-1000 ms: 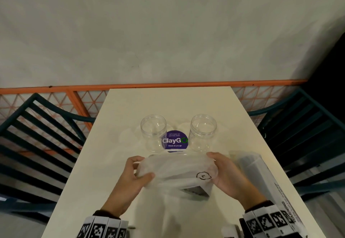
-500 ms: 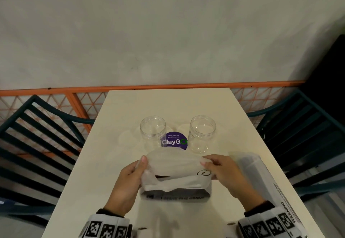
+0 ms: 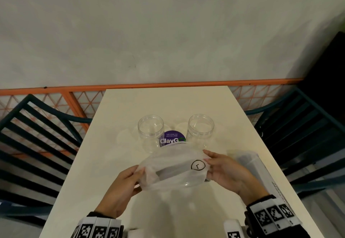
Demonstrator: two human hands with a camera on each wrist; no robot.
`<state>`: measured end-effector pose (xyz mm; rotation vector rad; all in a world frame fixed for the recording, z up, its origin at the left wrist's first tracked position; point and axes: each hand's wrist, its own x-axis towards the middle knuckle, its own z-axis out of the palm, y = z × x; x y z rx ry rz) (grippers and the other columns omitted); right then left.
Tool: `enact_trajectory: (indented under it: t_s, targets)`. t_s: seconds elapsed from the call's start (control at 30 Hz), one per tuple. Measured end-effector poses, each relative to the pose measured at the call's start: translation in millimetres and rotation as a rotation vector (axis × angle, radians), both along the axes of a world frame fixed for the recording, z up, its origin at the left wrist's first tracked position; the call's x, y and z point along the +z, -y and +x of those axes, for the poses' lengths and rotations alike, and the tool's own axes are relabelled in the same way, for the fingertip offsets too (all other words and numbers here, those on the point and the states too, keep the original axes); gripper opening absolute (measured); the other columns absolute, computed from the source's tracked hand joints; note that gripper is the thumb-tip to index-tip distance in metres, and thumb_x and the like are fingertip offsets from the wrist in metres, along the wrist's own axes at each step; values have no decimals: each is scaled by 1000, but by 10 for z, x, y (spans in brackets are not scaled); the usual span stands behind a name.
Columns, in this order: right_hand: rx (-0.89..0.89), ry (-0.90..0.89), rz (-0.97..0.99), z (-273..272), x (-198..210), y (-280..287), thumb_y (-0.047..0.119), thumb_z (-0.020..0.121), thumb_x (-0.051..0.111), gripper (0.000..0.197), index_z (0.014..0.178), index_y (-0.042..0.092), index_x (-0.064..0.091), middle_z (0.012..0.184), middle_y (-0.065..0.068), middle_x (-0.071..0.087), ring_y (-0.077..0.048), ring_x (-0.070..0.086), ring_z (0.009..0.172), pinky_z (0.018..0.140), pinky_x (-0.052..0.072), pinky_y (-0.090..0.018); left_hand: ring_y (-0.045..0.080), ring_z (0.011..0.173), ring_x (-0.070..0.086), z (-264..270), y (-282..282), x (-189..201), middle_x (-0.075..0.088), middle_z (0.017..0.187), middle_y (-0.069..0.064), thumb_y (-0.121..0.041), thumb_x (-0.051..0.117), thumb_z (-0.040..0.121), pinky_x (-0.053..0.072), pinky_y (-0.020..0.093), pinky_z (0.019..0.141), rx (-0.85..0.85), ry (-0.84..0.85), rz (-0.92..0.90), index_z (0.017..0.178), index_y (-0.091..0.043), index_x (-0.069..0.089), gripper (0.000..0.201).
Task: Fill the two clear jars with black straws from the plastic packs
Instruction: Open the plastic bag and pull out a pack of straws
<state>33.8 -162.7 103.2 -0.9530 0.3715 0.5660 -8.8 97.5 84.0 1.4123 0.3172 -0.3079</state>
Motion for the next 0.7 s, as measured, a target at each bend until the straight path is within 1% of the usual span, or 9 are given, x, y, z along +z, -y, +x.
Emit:
enact_trajectory:
  t_s: [0.1,0.2,0.27,0.33,0.43,0.5,0.57,0.63,0.7]
  targets:
    - [-53,-78,58,28,-4,56,-5,92,37,18,93,4,53,75,-17,70,-29,70,63,49,58,-41,20,80,62,-26,-5,44,72,79,6,-8,43,91,51,26,74,-50,-50,-135,88,-6,70,28]
    - [-58,-149,122,4,-35,37,6,97,33,27,105,-7,55,84,-24,72,-34,72,71,52,59,-44,21,69,70,0,12,120,72,78,14,-8,43,78,58,27,59,45,-116,-387,81,1,70,28]
    - [-29,-152,32,1,-78,-10,11,97,36,32,113,-8,55,86,-23,73,-33,72,73,56,60,-41,27,67,68,36,37,135,71,74,15,-8,43,71,58,36,67,120,-149,-468,72,1,69,28]
    - [-10,-84,-136,-10,-116,-56,20,96,43,30,115,-1,56,89,-18,73,-31,71,77,64,57,-38,29,68,63,67,54,143,69,70,14,-9,44,67,49,43,79,180,-190,-471,60,-4,68,25]
    - [109,89,-131,-38,-115,-43,42,81,64,40,103,13,52,103,-13,69,-28,67,91,74,53,-39,22,66,54,93,15,157,64,72,7,-16,47,71,41,34,69,175,-219,-401,68,-11,67,21]
    - [193,179,-124,-44,-120,15,28,71,78,50,103,18,41,97,-8,66,-22,65,86,70,52,-32,17,61,59,78,-9,189,66,71,4,-21,48,79,45,32,67,88,-176,-389,85,-12,65,21]
    - [225,241,-288,-46,-122,9,5,82,65,36,104,20,39,97,-6,59,-20,61,84,68,50,-26,13,64,65,51,18,192,71,77,3,-20,60,76,51,28,62,5,-129,-313,95,-12,63,21]
    - [229,264,-517,-44,-110,-49,0,89,50,24,102,17,41,95,-4,53,-17,55,81,64,47,-18,17,85,67,51,51,112,72,98,9,-15,68,74,52,29,69,-18,-97,-121,103,-11,62,30]
    - [206,324,-757,-52,-77,-88,1,90,47,23,107,15,40,88,2,49,-11,49,73,55,42,-11,26,96,62,73,71,13,67,106,14,-17,69,71,52,37,77,52,-76,98,104,-9,60,36]
